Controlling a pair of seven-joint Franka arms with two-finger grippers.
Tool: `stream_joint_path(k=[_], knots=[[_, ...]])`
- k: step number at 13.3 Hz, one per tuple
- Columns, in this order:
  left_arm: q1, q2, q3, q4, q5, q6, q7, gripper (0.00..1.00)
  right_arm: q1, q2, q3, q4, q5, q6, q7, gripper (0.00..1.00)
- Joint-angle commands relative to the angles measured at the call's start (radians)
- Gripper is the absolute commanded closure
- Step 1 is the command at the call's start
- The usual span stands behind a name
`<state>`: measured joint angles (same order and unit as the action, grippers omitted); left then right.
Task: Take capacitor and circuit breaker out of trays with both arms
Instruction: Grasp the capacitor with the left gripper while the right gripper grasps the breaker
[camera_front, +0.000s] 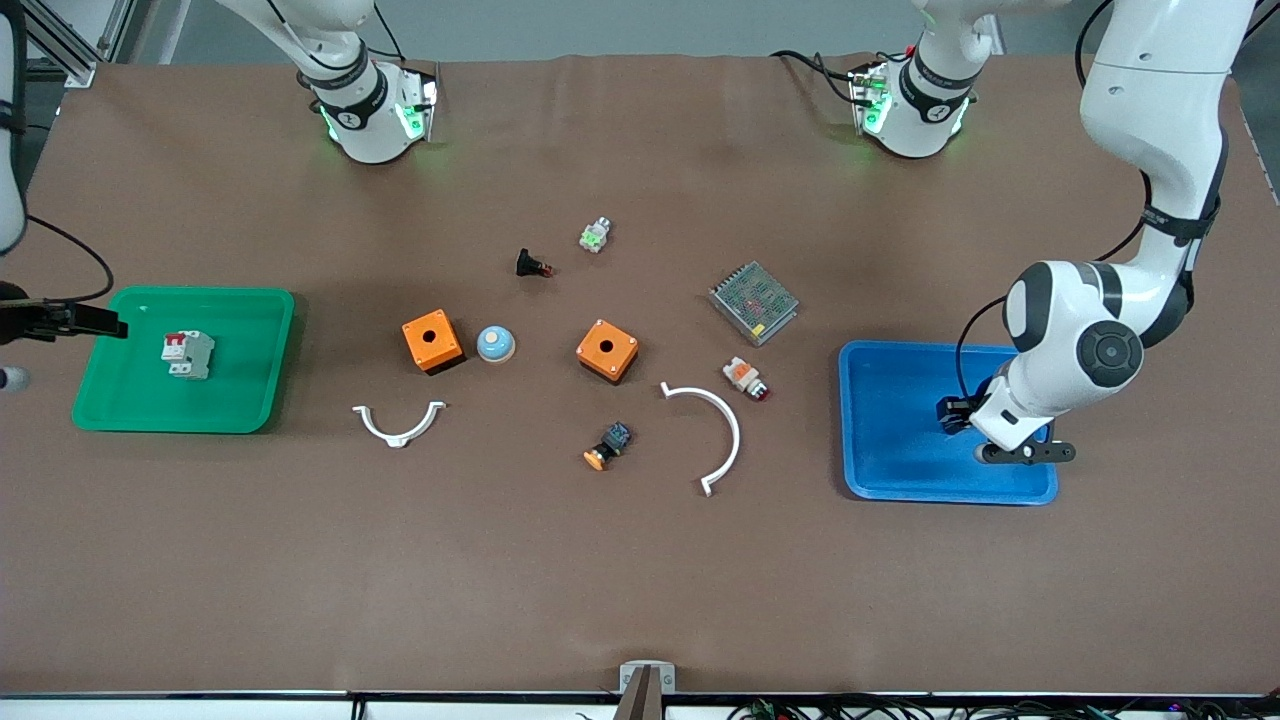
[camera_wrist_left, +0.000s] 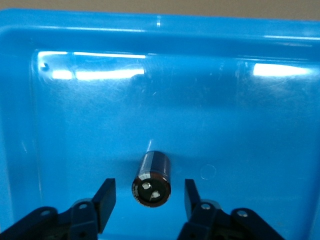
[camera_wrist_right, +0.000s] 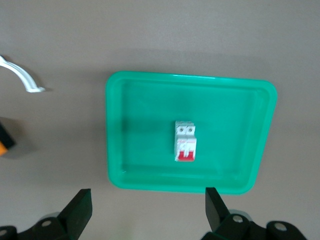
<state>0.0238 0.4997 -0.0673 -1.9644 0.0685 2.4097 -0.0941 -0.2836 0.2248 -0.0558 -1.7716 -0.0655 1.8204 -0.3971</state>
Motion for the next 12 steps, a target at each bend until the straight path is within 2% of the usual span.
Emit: stream_joint_path(k=[1, 3, 5, 6, 8, 10, 12], knots=[[0.002, 0.02, -0.002, 0.012, -0.001, 0.02, -0.003, 0.47, -0.052, -0.033, 0.013, -0.182, -0.017, 0.193, -0.074, 0.0], [-0.002, 0.02, -0.002, 0.024, -0.001, 0.022, -0.003, 0.61, -0.075, -0.033, 0.013, -0.306, -0.014, 0.354, -0.08, 0.0], [-0.007, 0.019, -0.002, 0.033, -0.002, 0.02, -0.006, 0.96, -0.1, -0.03, 0.013, -0.391, -0.014, 0.462, -0.106, 0.0], [-0.013, 0.008, -0.003, 0.036, -0.002, 0.011, -0.015, 1.0, -0.12, -0.022, 0.013, -0.419, -0.013, 0.506, -0.109, 0.0], [-0.013, -0.042, -0.037, 0.027, -0.002, -0.016, -0.058, 1.0, -0.143, 0.013, 0.013, -0.425, -0.007, 0.548, -0.109, 0.01], [-0.012, -0.108, -0.115, 0.032, -0.002, -0.123, -0.137, 1.0, -0.16, 0.042, 0.013, -0.427, -0.005, 0.591, -0.109, 0.01], [-0.012, -0.148, -0.21, 0.03, -0.002, -0.155, -0.243, 1.0, -0.166, 0.083, 0.013, -0.425, -0.005, 0.629, -0.109, 0.02]])
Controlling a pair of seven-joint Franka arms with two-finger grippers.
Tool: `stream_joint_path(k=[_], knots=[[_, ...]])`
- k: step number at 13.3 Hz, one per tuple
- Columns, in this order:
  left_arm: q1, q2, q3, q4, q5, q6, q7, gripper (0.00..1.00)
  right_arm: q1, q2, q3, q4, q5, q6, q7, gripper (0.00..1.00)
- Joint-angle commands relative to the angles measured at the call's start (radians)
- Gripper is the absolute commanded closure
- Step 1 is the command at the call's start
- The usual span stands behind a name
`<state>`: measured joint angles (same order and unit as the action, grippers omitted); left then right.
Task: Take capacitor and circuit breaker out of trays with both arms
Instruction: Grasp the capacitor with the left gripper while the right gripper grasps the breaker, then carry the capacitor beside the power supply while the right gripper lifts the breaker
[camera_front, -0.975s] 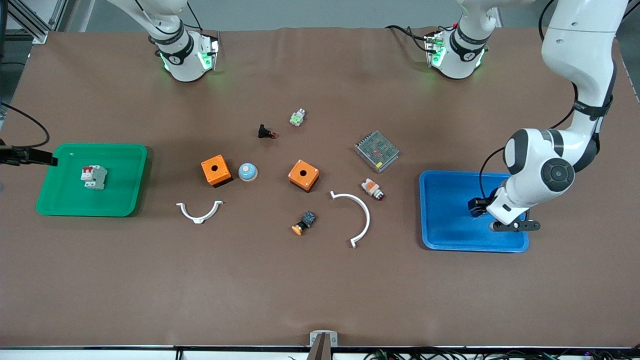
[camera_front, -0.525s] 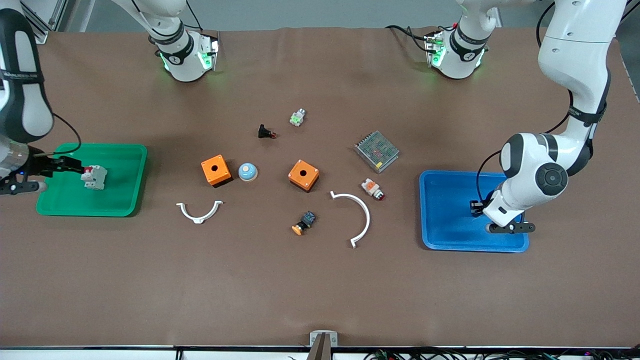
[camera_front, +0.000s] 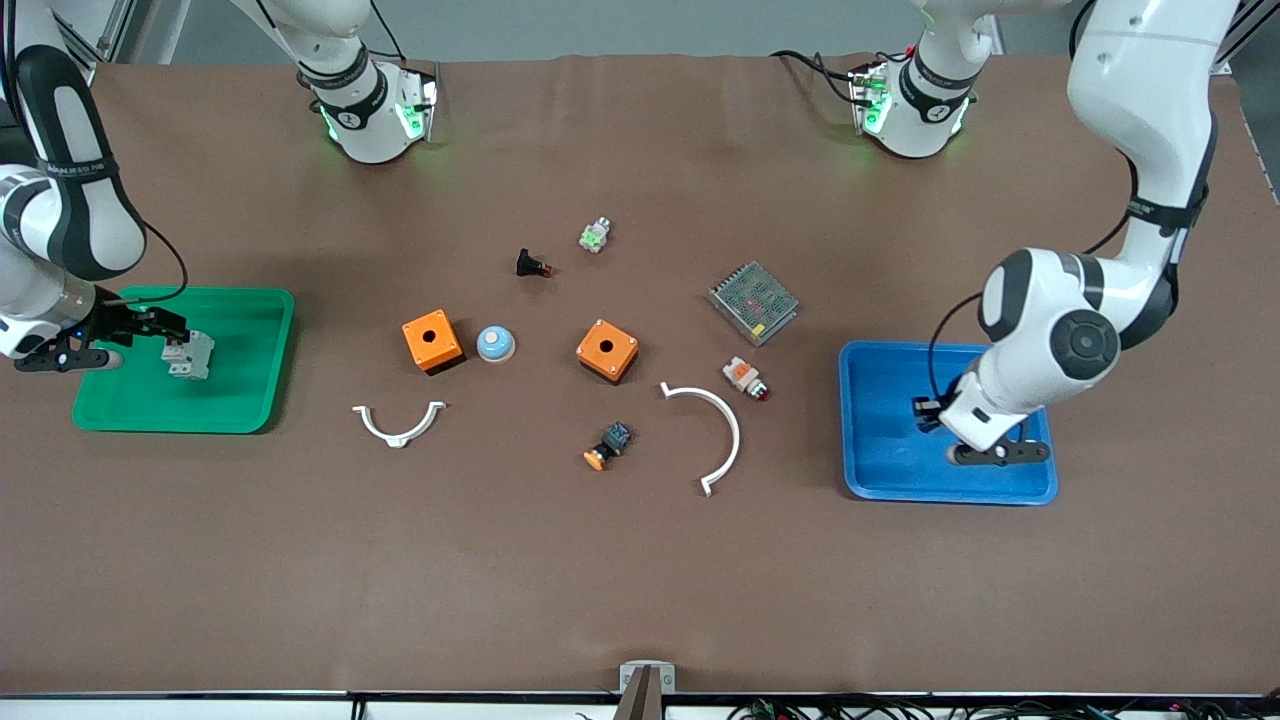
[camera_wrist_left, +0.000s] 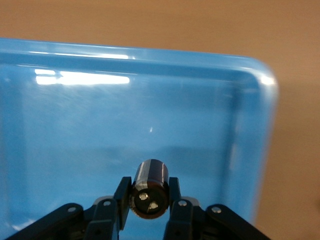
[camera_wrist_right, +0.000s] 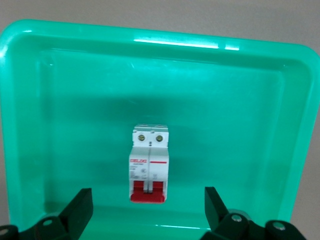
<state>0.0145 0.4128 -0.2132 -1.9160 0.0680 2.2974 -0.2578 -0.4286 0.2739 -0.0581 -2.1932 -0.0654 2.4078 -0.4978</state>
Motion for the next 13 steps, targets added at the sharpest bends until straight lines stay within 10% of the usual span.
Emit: stream_joint_path(k=[1, 4, 9, 13], knots=[[-0.002, -0.062, -0.115, -0.018, -0.002, -0.044, -0.146, 1.0, -0.024, 0.056, 0.017, -0.004, -0.004, 0.063, -0.008, 0.02], [-0.033, -0.055, -0.227, -0.011, 0.01, -0.042, -0.344, 1.0, -0.025, 0.084, 0.017, -0.002, -0.002, 0.088, -0.008, 0.12], [-0.226, -0.005, -0.23, -0.017, 0.013, 0.037, -0.673, 1.0, -0.018, 0.094, 0.018, 0.003, -0.002, 0.076, -0.005, 0.59], [-0.329, 0.059, -0.225, -0.017, 0.054, 0.112, -0.845, 1.0, 0.001, 0.044, 0.02, 0.05, -0.004, -0.057, -0.004, 0.73]])
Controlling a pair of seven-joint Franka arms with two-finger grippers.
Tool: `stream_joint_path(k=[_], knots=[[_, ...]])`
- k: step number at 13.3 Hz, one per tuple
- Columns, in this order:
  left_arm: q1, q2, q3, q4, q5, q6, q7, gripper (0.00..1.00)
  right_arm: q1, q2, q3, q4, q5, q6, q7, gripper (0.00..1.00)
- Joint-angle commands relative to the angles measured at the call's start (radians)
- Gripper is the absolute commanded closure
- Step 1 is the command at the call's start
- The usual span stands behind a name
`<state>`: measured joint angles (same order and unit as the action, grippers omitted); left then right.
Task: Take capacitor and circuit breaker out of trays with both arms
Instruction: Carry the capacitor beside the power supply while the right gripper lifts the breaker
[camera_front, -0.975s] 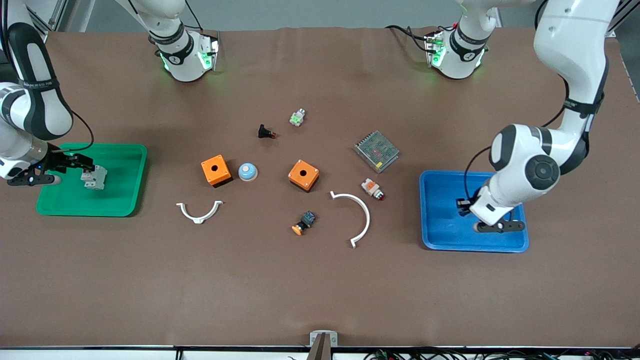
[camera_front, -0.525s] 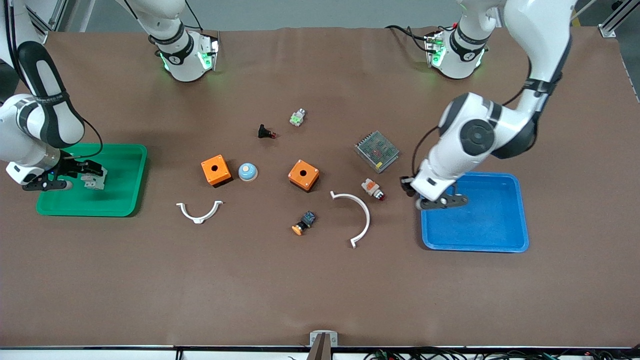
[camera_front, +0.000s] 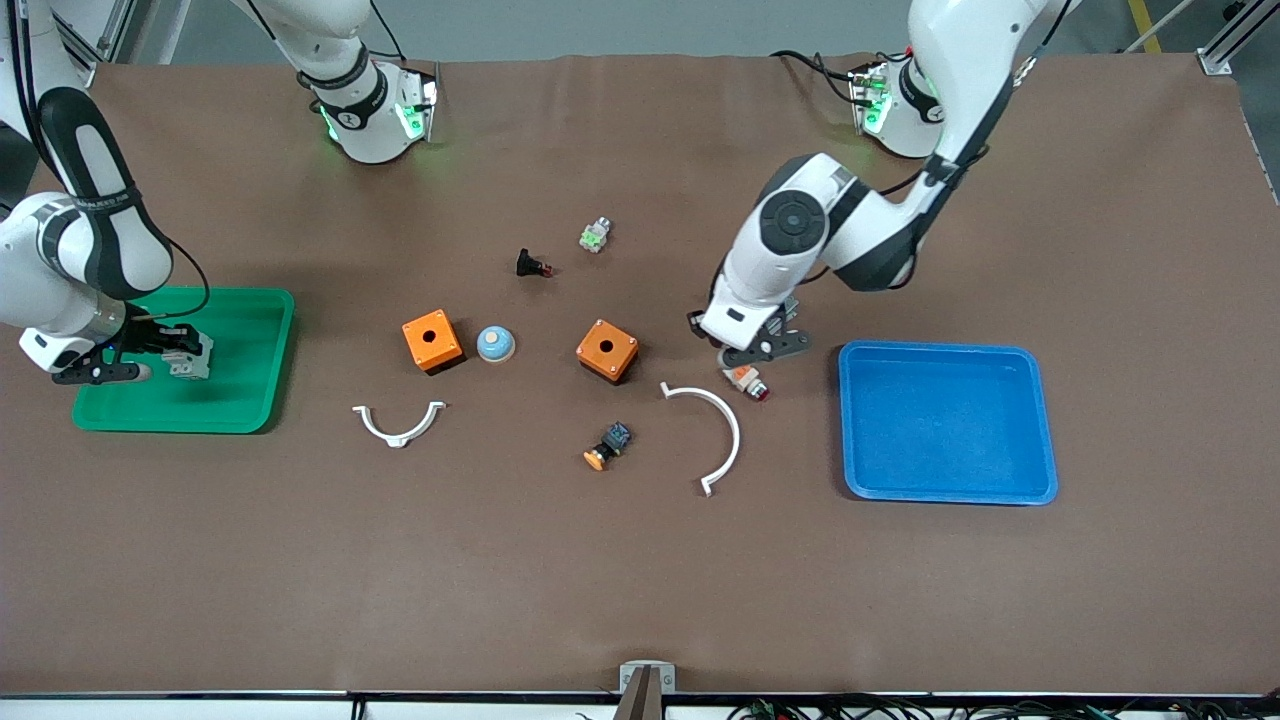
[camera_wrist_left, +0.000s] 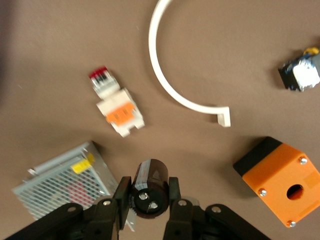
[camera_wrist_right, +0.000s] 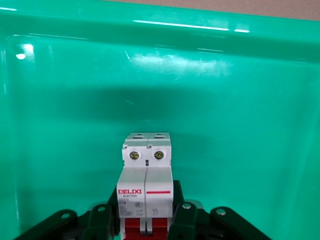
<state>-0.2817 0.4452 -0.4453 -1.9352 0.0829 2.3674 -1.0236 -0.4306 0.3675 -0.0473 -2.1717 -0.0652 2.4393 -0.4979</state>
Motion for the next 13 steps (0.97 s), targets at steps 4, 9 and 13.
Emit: stream_joint_path(k=[4, 9, 13], knots=[[-0.085, 0.11, 0.004, 0.022, 0.173, 0.056, -0.257, 1.0, 0.097, -0.151, 0.007, 0.227, -0.005, -0.426, 0.021, 0.73], [-0.108, 0.159, 0.007, 0.055, 0.179, 0.056, -0.302, 0.71, 0.352, -0.173, 0.012, 0.446, -0.001, -0.789, 0.377, 0.73], [-0.099, 0.141, 0.008, 0.076, 0.179, 0.036, -0.299, 0.0, 0.544, -0.163, 0.011, 0.444, 0.14, -0.78, 0.62, 0.72]])
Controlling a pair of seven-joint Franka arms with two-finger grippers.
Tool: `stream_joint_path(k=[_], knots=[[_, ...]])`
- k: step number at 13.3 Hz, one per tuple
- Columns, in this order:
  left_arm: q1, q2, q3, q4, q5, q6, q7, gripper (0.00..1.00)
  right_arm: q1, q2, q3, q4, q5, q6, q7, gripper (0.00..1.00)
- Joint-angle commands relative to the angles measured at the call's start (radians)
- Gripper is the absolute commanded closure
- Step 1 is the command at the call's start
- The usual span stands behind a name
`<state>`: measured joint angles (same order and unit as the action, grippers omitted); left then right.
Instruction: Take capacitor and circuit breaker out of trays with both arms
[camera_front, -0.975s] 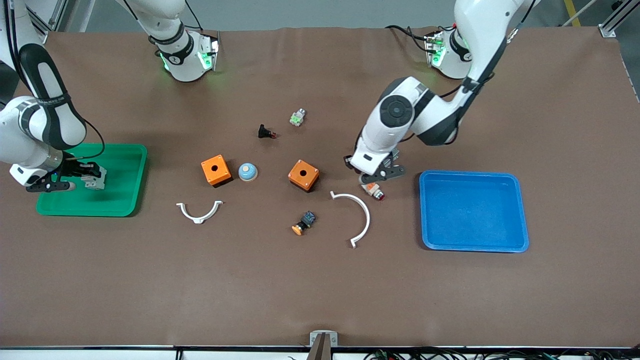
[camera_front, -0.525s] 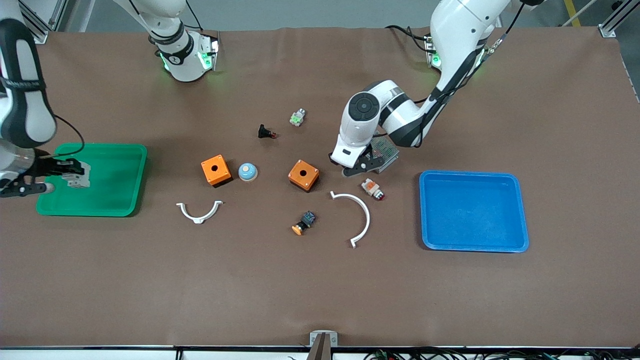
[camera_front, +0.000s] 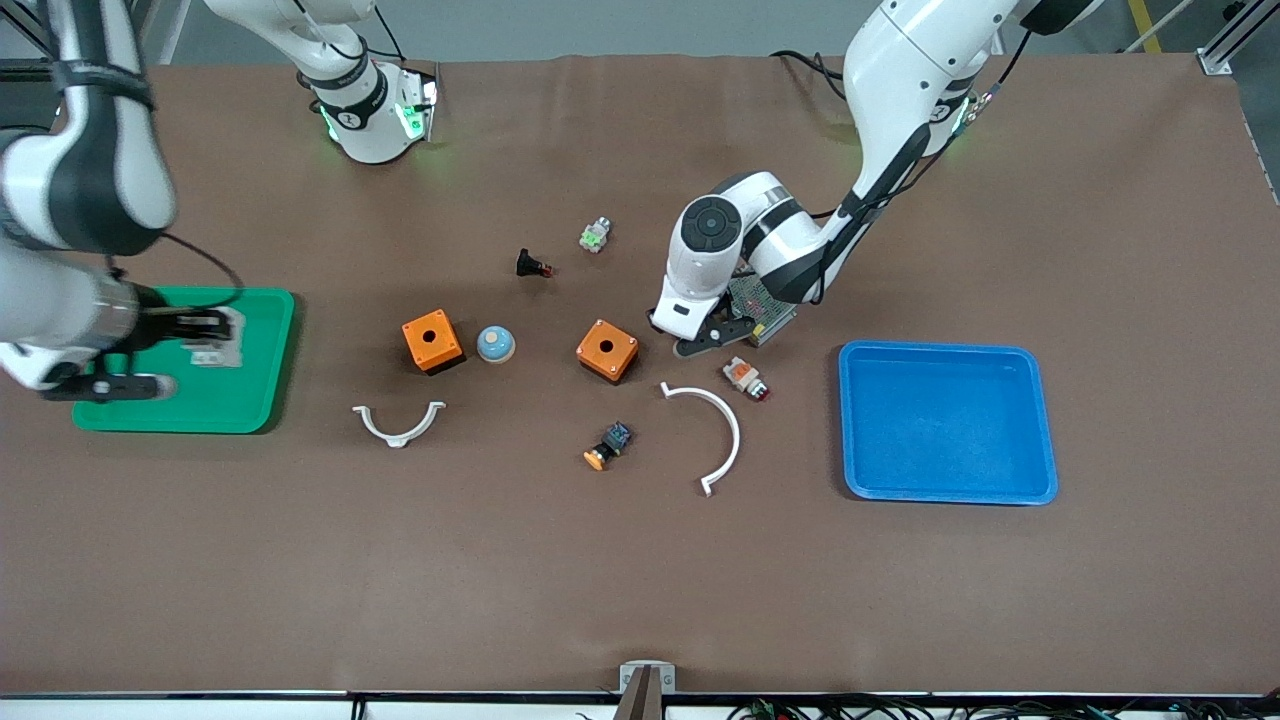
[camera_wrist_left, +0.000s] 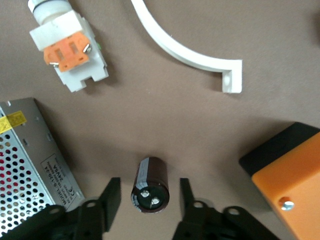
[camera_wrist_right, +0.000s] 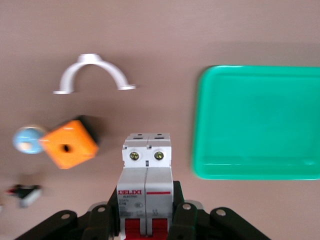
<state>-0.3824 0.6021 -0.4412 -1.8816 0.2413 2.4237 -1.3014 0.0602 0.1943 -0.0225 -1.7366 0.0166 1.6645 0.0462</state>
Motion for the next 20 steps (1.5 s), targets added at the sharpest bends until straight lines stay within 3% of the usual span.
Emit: stream_joint_path(k=[1, 5, 6, 8, 11, 14, 17, 18, 20], knots=[[0.011, -0.04, 0.006, 0.038, 0.024, -0.056, -0.019, 0.0, 0.094, 0.014, -0.014, 0.009, 0.098, 0.0, 0.151, 0.72], [0.077, -0.093, 0.007, 0.302, 0.067, -0.473, 0.101, 0.0, 0.298, 0.048, -0.016, -0.032, 0.161, 0.108, 0.422, 0.72], [0.109, -0.108, 0.007, 0.332, 0.082, -0.503, 0.137, 0.0, 0.34, 0.054, -0.014, -0.059, 0.164, 0.163, 0.476, 0.72], [0.192, -0.183, 0.006, 0.335, 0.087, -0.509, 0.195, 0.0, 0.415, 0.083, -0.014, -0.09, 0.181, 0.233, 0.52, 0.72], [0.324, -0.281, 0.004, 0.337, 0.085, -0.547, 0.434, 0.0, 0.499, 0.126, -0.016, -0.162, 0.198, 0.38, 0.557, 0.72], [0.434, -0.363, -0.005, 0.338, 0.067, -0.63, 0.684, 0.0, 0.538, 0.183, -0.014, -0.202, 0.2, 0.495, 0.557, 0.72], [0.489, -0.422, 0.001, 0.343, 0.009, -0.695, 0.799, 0.0, 0.561, 0.229, -0.011, -0.241, 0.204, 0.609, 0.555, 0.72], [0.497, -0.455, 0.01, 0.341, -0.019, -0.701, 0.847, 0.0, 0.563, 0.249, -0.001, -0.241, 0.204, 0.635, 0.555, 0.72], [0.464, -0.505, 0.111, 0.337, -0.078, -0.744, 0.96, 0.0, 0.563, 0.278, 0.007, -0.241, 0.204, 0.667, 0.552, 0.72]])
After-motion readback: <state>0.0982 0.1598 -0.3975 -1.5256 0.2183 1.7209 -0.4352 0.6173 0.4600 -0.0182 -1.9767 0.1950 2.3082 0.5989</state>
